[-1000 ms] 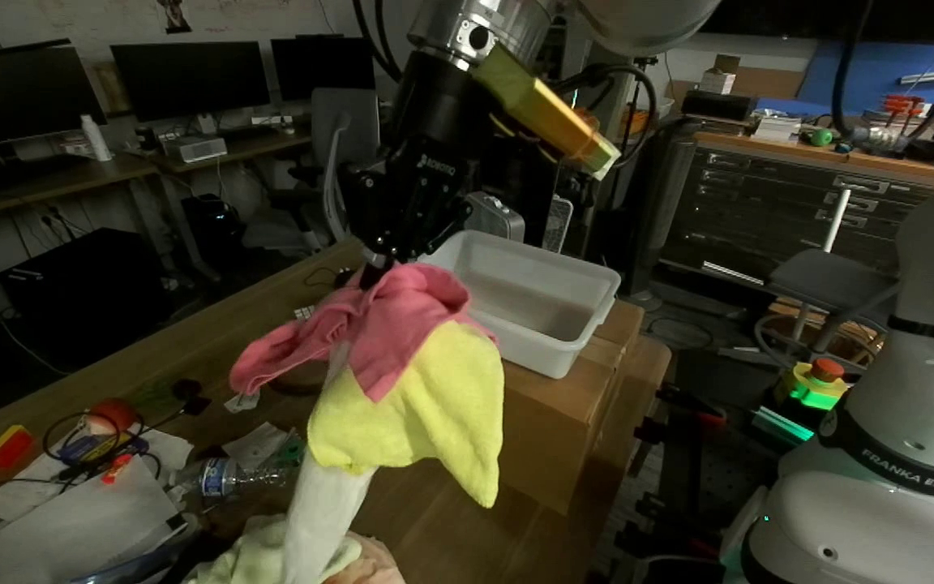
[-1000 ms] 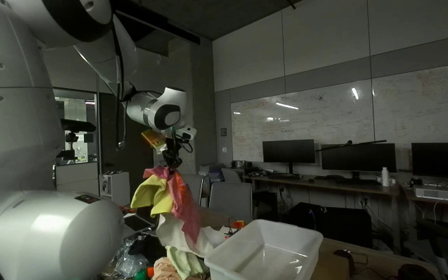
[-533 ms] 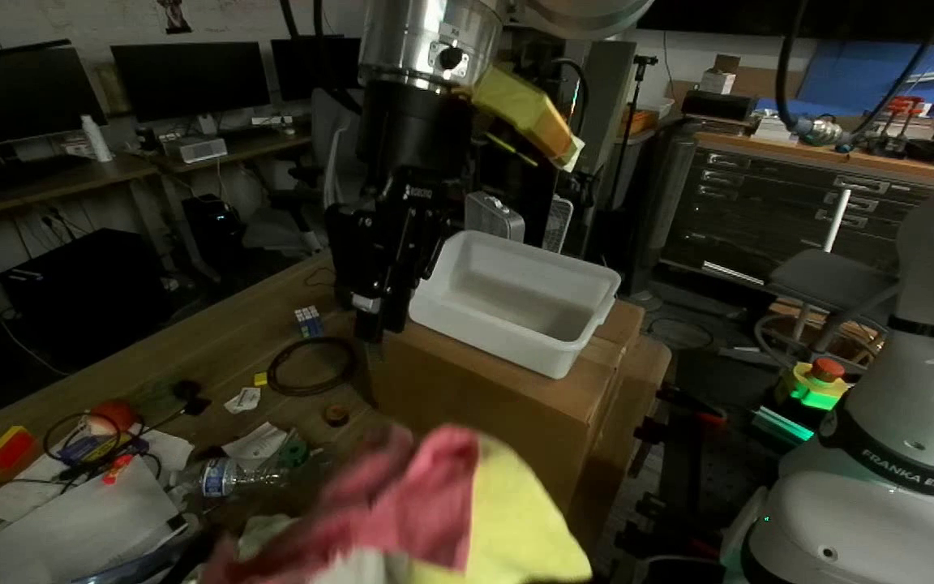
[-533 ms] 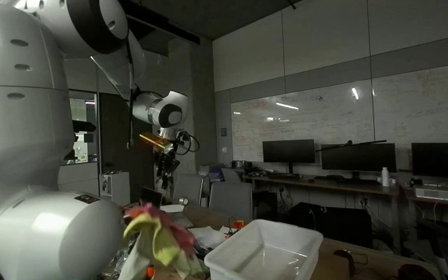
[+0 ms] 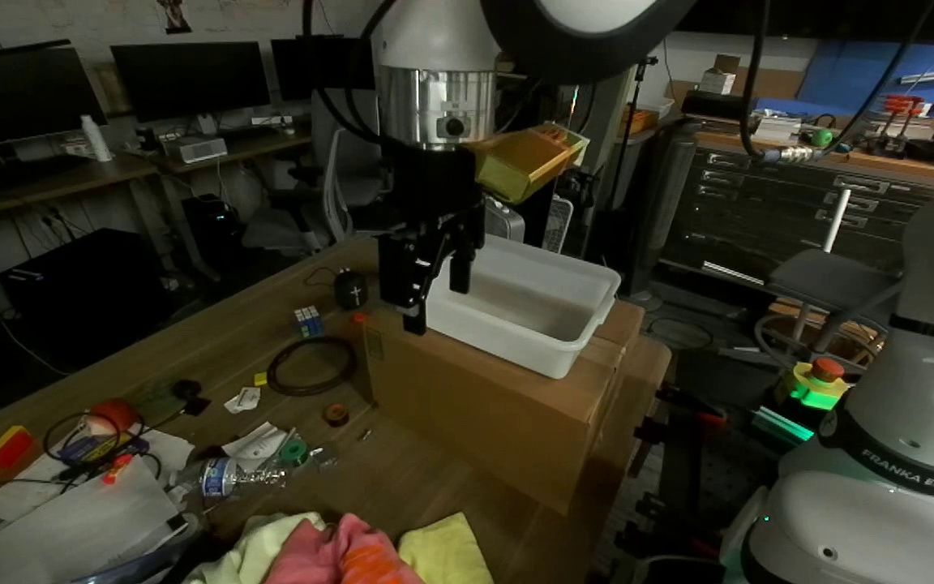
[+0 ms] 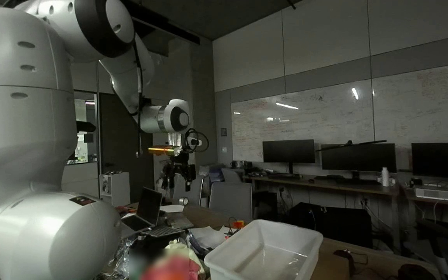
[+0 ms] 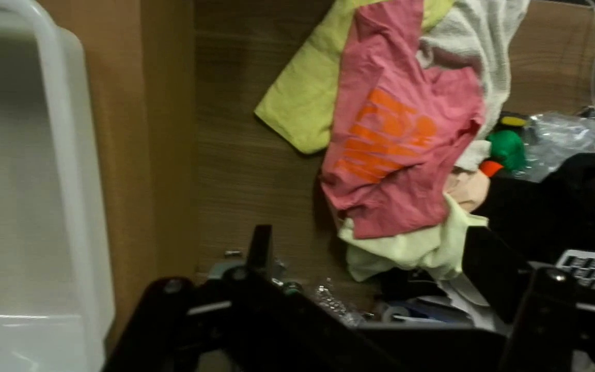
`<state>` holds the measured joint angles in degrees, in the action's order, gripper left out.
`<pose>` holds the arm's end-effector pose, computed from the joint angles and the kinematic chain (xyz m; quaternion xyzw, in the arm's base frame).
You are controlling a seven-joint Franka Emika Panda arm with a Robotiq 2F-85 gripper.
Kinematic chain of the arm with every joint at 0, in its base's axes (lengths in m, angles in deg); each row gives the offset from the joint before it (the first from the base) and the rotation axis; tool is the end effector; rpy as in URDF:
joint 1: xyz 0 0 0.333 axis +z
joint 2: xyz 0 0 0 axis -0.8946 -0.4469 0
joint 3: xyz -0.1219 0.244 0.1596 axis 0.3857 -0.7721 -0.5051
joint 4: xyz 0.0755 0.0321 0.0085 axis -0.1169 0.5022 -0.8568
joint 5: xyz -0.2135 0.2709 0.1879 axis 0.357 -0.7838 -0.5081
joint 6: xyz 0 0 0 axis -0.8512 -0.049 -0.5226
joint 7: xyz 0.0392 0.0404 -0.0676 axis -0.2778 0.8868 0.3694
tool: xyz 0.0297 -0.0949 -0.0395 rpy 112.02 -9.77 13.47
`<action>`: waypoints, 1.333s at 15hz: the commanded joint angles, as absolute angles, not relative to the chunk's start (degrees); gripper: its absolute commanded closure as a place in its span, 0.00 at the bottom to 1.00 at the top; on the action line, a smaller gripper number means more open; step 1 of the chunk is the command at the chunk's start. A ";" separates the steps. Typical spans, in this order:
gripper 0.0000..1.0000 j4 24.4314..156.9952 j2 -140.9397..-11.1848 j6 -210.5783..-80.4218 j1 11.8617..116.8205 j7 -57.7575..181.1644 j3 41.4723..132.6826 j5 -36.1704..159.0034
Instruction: Remove the clothes and towels from the storage box and put them on the table
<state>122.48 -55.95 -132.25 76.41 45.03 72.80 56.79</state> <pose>0.4805 0.2090 0.4231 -0.9999 -0.0097 -0.0033 0.0090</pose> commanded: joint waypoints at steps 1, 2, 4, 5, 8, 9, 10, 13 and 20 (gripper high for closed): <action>0.00 126.33 -53.04 -126.71 73.92 36.51 72.70 62.71; 0.00 127.54 -52.37 -124.42 73.37 35.19 72.84 63.63; 0.00 130.81 -50.20 -120.09 72.34 35.49 73.31 63.32; 0.00 132.81 -48.73 -119.14 71.85 36.05 73.52 62.84; 0.00 139.47 -43.15 -121.55 70.23 35.22 74.08 62.55; 0.00 141.75 -41.12 -123.85 69.56 34.19 74.11 63.13; 0.00 143.73 -39.36 -126.55 68.86 33.18 74.22 62.88; 0.00 148.75 -35.06 -133.60 66.59 30.38 74.20 62.66; 0.00 155.63 -30.70 -144.76 62.13 26.71 73.61 63.09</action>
<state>152.55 -33.52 -140.80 63.63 27.69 74.17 62.51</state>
